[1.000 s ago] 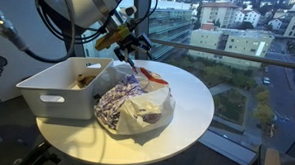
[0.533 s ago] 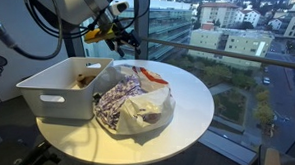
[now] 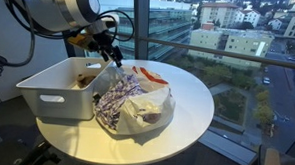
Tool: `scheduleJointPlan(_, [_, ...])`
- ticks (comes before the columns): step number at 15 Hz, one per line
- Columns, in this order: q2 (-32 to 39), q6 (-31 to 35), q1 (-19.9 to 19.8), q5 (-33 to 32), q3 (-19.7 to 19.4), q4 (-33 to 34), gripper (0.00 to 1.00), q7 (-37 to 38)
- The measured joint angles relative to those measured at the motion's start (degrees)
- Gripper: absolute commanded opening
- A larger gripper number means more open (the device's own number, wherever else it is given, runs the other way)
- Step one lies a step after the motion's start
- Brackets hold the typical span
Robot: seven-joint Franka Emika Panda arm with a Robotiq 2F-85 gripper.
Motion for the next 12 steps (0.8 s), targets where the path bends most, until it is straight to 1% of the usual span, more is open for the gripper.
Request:
scheduleJointPlan(2, [0.0, 0.53, 0.48, 3.13, 0.47, -1.42, 1.0, 0.97])
scheduleJointPlan(5, [0.03, 0.72, 0.52, 3.08, 0.64, -3.64, 1.0, 4.58])
scheduleJointPlan(7, [0.37, 2.37, 0.52, 1.95, 0.65, -5.21, 1.0, 6.14])
scheduleJointPlan(9, [1.42, 5.42, 0.38, -2.02, 0.58, -6.43, 1.0, 9.06])
scheduleJointPlan(11, [2.41, 7.96, -0.18, -11.43, -0.27, -6.67, 1.0, 15.25])
scheduleJointPlan(12, [2.46, 8.22, -0.38, -16.3, -0.97, -6.48, 1.0, 18.14])
